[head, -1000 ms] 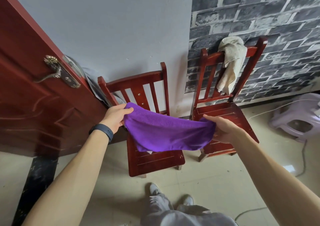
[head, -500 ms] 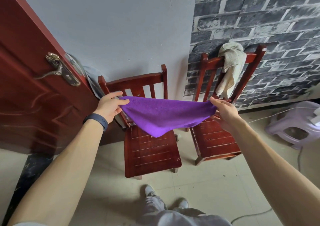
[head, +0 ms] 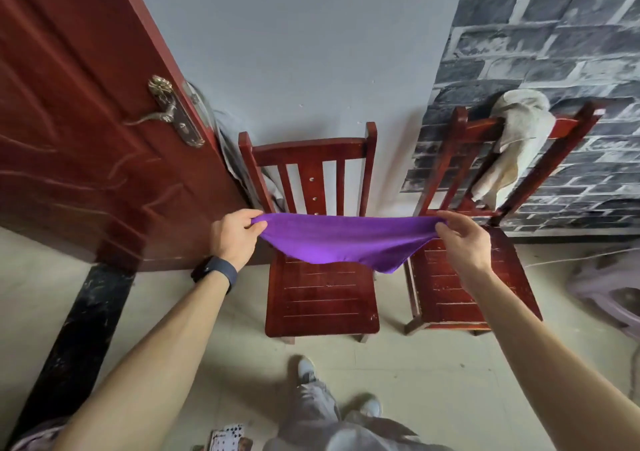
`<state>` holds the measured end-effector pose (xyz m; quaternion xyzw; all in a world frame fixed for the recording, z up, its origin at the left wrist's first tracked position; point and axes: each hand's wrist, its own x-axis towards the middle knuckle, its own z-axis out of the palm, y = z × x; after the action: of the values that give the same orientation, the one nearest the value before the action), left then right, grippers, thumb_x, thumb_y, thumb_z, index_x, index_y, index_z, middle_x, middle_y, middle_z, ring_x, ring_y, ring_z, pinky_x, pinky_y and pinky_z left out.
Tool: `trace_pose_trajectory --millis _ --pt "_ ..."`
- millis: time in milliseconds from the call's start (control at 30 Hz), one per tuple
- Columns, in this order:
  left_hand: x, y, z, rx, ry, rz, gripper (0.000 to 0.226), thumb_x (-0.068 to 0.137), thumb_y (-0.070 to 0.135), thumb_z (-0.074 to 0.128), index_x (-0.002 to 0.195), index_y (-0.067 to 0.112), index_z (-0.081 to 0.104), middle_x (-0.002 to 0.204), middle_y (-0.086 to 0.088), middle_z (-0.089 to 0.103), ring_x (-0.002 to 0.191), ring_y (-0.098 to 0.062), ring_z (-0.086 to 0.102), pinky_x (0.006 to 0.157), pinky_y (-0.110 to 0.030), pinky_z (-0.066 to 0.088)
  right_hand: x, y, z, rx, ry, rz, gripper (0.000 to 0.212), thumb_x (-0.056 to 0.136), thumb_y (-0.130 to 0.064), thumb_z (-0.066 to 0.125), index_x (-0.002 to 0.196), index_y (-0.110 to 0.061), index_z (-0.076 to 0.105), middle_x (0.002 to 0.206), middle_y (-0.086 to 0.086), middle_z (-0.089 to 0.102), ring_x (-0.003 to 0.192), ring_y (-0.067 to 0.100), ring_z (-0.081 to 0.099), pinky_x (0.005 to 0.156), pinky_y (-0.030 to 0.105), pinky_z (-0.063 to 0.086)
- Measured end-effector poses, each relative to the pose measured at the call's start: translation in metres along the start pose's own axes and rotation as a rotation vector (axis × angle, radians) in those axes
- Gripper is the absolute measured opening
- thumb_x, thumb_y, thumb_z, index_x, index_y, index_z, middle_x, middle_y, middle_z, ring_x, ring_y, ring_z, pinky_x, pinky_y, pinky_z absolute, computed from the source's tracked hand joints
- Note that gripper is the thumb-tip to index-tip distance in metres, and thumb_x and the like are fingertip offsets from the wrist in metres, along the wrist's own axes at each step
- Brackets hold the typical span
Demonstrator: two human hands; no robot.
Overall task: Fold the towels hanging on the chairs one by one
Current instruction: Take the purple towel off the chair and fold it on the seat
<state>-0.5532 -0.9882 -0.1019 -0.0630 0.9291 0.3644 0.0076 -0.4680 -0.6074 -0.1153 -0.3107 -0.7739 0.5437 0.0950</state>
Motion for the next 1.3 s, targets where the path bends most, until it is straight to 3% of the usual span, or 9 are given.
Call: trace_pose_trajectory --millis 67,200,300,500,667,800,1000,1100,1300 --pt "-0.018 -0.032 0.008 0.169 0.006 0.036 0.02 0.085 0.032 0.073 0.103 0.025 0.076 0.092 -0.007 0.077 0.088 -0.028 0.071 0.076 -0.034 0.054 -0.018 0.02 0.006 -0.144 -0.038 0.0 0.026 0.091 -0.022 0.067 0.115 -0.029 0.073 0.101 -0.003 0.073 0.088 0.015 0.067 0.085 0.033 0.056" --pt "-0.064 -0.081 0.016 0.464 -0.023 0.128 0.015 0.084 0.03 0.075 0.096 0.02 0.078 0.07 -0.019 0.07 0.065 -0.037 0.066 0.058 -0.038 0.054 -0.05 0.062 0.01 -0.343 -0.221 0.002 0.033 0.088 -0.018 0.074 0.12 -0.024 0.07 0.095 -0.002 0.072 0.08 0.011 0.066 0.065 0.01 0.046" --pt "-0.088 -0.114 0.02 0.646 -0.106 0.268 0.017 0.086 0.03 0.065 0.084 0.018 0.076 0.059 -0.01 0.066 0.056 -0.033 0.062 0.048 -0.035 0.05 -0.063 0.096 0.013 -0.572 -0.293 -0.116 0.024 0.086 -0.012 0.074 0.11 -0.016 0.076 0.096 0.005 0.074 0.087 0.026 0.069 0.075 0.028 0.047" --pt "-0.072 -0.142 0.026 0.741 -0.241 0.294 0.026 0.094 0.029 0.052 0.077 0.016 0.066 0.065 -0.005 0.068 0.062 -0.033 0.063 0.052 -0.034 0.044 -0.049 0.114 0.037 -0.735 -0.256 -0.292 0.01 0.087 -0.006 0.073 0.096 -0.008 0.077 0.088 0.011 0.069 0.083 0.038 0.067 0.07 0.039 0.051" --pt "-0.015 -0.147 0.058 0.774 -0.362 0.13 0.033 0.104 0.037 0.036 0.108 0.016 0.062 0.095 -0.012 0.072 0.09 -0.035 0.067 0.064 -0.034 0.038 0.006 0.121 0.09 -0.862 -0.379 -0.162 0.019 0.099 -0.032 0.055 0.109 -0.026 0.07 0.093 0.003 0.065 0.091 0.037 0.066 0.072 0.04 0.05" --pt "0.046 -0.172 0.111 0.621 -0.437 -0.167 0.035 0.104 0.042 0.033 0.108 0.021 0.06 0.105 -0.007 0.07 0.098 -0.033 0.065 0.067 -0.033 0.04 0.061 0.147 0.151 -0.863 -0.391 0.061 0.02 0.096 -0.036 0.048 0.107 -0.031 0.065 0.099 0.013 0.073 0.091 0.042 0.066 0.075 0.042 0.053" --pt "0.126 -0.235 0.2 0.288 -0.411 -0.453 0.031 0.091 0.04 0.047 0.072 0.02 0.061 0.076 0.006 0.073 0.08 -0.026 0.066 0.072 -0.036 0.055 0.133 0.2 0.234 -0.778 -0.322 0.216 0.027 0.1 -0.023 0.05 0.116 -0.01 0.067 0.106 0.023 0.07 0.101 0.042 0.062 0.074 0.036 0.04" --pt "0.164 -0.248 0.237 0.171 -0.363 -0.499 0.033 0.093 0.04 0.048 0.073 0.017 0.063 0.071 0.009 0.073 0.07 -0.022 0.067 0.07 -0.036 0.056 0.165 0.224 0.263 -0.682 -0.234 0.303 0.026 0.098 -0.028 0.05 0.112 -0.015 0.068 0.099 0.016 0.073 0.1 0.037 0.065 0.078 0.033 0.044" --pt "0.22 -0.263 0.284 0.012 -0.253 -0.521 0.029 0.096 0.034 0.049 0.076 0.019 0.064 0.075 0.009 0.074 0.071 -0.022 0.07 0.075 -0.033 0.056 0.221 0.266 0.296 -0.482 -0.197 0.341 0.043 0.081 -0.052 0.043 0.107 -0.028 0.066 0.093 0.003 0.076 0.088 0.029 0.073 0.088 0.047 0.056"
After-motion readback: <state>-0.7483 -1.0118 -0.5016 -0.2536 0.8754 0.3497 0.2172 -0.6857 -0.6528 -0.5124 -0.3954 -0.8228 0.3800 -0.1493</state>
